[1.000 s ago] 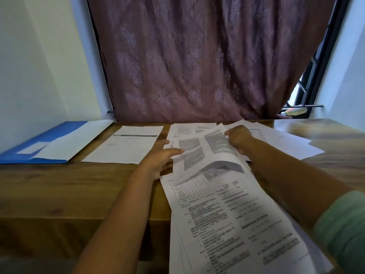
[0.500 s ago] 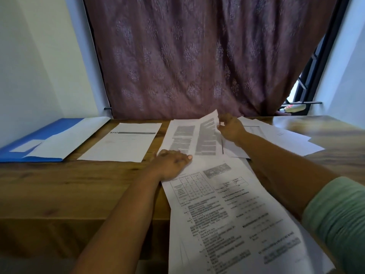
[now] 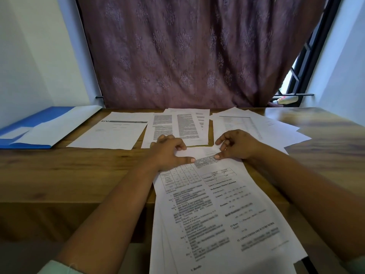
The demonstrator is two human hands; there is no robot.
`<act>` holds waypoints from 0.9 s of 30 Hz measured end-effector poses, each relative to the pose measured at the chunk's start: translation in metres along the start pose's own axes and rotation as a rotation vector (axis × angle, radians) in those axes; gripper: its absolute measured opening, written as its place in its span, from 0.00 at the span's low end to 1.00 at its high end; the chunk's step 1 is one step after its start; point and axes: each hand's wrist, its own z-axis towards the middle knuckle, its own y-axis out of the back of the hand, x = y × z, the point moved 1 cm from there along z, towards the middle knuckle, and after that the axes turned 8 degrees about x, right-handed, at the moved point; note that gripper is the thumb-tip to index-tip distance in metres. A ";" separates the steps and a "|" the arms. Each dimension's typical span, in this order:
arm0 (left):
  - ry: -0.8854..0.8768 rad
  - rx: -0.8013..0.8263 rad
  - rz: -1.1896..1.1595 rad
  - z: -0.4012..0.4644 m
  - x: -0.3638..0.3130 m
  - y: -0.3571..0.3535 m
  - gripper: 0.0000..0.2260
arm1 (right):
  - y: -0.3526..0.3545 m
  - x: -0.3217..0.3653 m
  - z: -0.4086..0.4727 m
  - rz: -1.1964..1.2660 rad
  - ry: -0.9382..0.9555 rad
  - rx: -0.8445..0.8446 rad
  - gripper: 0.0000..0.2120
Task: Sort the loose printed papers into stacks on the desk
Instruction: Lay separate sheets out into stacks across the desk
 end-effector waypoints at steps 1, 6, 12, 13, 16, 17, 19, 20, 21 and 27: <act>-0.005 0.005 -0.022 0.001 0.001 -0.001 0.23 | -0.002 -0.001 -0.001 0.043 0.005 -0.009 0.22; -0.050 0.010 -0.137 0.005 0.003 -0.004 0.18 | -0.005 -0.006 -0.001 0.103 0.016 -0.032 0.15; -0.066 -0.003 -0.146 0.005 0.003 -0.004 0.19 | -0.006 -0.010 0.000 0.077 0.044 -0.069 0.07; -0.064 -0.007 -0.152 0.003 0.002 -0.003 0.19 | -0.005 -0.011 0.000 0.073 0.043 -0.075 0.07; -0.059 0.005 -0.242 -0.001 -0.001 0.000 0.21 | -0.004 -0.012 0.002 0.095 0.044 -0.098 0.07; -0.060 0.014 -0.263 -0.003 -0.002 0.001 0.22 | -0.003 -0.012 0.002 0.102 0.049 -0.109 0.06; -0.028 0.000 -0.266 -0.006 -0.002 0.005 0.22 | -0.003 -0.012 0.001 0.131 0.069 -0.127 0.05; 0.007 -0.042 -0.265 -0.007 -0.001 0.009 0.22 | -0.002 -0.011 0.001 0.169 0.071 -0.144 0.06; 0.048 -0.114 -0.276 -0.008 -0.001 0.013 0.21 | -0.001 -0.010 0.001 0.207 0.061 -0.173 0.07; 0.257 -0.330 -0.702 -0.022 -0.006 0.028 0.26 | 0.013 0.009 0.011 0.095 -0.021 -0.352 0.17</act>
